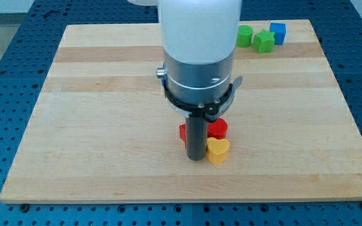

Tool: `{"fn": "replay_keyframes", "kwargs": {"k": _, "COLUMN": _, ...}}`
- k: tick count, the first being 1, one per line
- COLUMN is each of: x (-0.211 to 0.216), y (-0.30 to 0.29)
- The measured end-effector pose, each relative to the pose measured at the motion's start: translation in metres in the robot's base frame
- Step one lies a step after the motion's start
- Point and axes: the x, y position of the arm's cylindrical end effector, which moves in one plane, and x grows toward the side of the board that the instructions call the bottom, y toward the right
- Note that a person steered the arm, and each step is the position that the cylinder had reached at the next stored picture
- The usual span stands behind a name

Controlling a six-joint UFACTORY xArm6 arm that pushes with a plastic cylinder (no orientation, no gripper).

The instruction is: Nudge the blue triangle to the up a bit

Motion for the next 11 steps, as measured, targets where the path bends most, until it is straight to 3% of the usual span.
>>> {"fn": "replay_keyframes", "kwargs": {"k": 3, "x": -0.046, "y": -0.002}}
{"fn": "replay_keyframes", "kwargs": {"k": 4, "x": -0.032, "y": -0.011}}
{"fn": "replay_keyframes", "kwargs": {"k": 5, "x": 0.005, "y": -0.065}}
{"fn": "replay_keyframes", "kwargs": {"k": 6, "x": -0.022, "y": -0.128}}
{"fn": "replay_keyframes", "kwargs": {"k": 7, "x": -0.068, "y": -0.136}}
{"fn": "replay_keyframes", "kwargs": {"k": 9, "x": -0.136, "y": -0.097}}
{"fn": "replay_keyframes", "kwargs": {"k": 11, "x": -0.153, "y": -0.063}}
